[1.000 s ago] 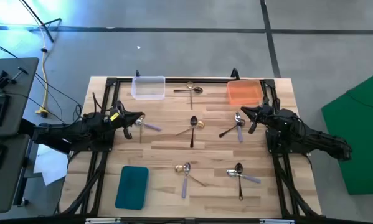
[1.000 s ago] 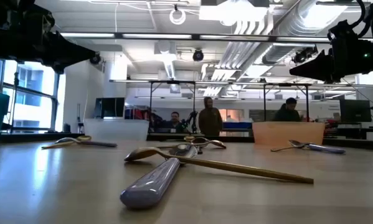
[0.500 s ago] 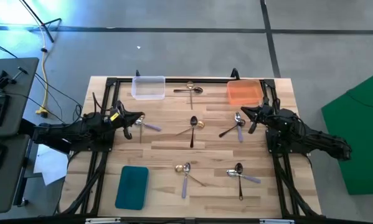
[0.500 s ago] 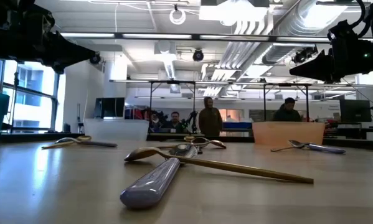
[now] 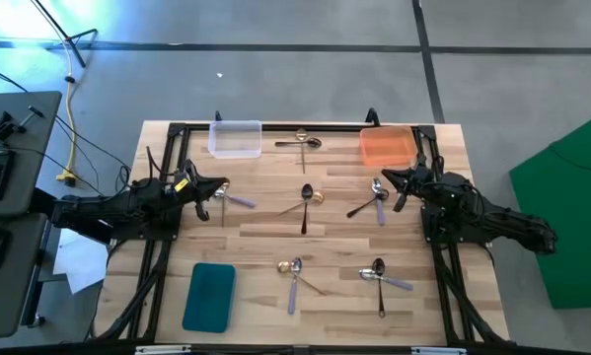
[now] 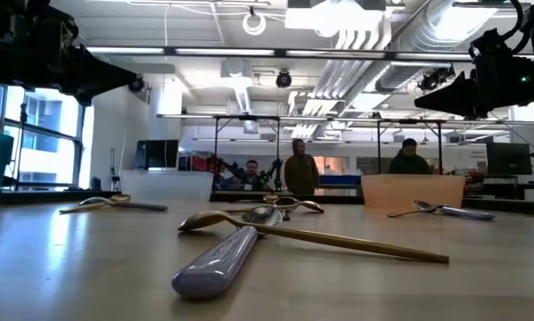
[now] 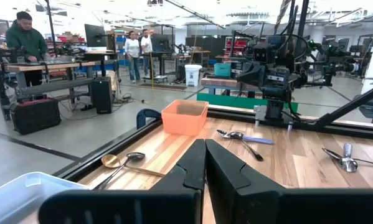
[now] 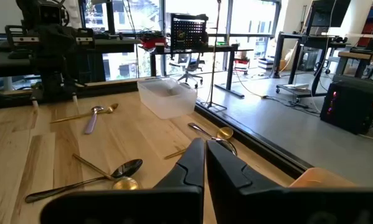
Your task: Sort silverware by color (type)
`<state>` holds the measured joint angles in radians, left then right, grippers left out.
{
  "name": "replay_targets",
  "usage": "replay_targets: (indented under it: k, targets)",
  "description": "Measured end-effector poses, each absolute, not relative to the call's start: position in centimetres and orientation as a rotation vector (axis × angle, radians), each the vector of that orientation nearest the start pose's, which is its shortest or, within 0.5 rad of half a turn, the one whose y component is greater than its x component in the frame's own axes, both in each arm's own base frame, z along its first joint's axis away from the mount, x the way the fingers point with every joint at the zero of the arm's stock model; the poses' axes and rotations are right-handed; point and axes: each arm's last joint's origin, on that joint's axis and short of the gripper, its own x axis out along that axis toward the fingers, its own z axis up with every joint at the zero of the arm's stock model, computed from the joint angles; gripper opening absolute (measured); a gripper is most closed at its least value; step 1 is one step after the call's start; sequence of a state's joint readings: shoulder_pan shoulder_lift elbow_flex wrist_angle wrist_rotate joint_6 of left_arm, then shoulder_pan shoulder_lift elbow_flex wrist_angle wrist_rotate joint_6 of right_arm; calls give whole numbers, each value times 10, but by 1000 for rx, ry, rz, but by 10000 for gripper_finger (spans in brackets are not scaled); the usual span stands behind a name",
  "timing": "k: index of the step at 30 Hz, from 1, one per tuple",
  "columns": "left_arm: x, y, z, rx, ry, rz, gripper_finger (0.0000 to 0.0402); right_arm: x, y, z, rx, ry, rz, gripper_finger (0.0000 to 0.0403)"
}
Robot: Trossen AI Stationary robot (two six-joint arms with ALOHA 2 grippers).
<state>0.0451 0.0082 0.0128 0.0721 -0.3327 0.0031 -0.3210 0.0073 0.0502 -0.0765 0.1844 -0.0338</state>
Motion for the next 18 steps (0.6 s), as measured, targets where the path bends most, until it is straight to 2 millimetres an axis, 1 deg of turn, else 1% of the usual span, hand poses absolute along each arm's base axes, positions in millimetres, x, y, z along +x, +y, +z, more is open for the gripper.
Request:
replay_targets:
  k: [11, 18]
  targets:
    - [95, 14, 174, -8, -77, 378, 3, 88, -35, 173, -31, 42, -504, 0]
    - [94, 15, 174, 72, -59, 442, 3, 88, -35, 173, -31, 42, -504, 0]
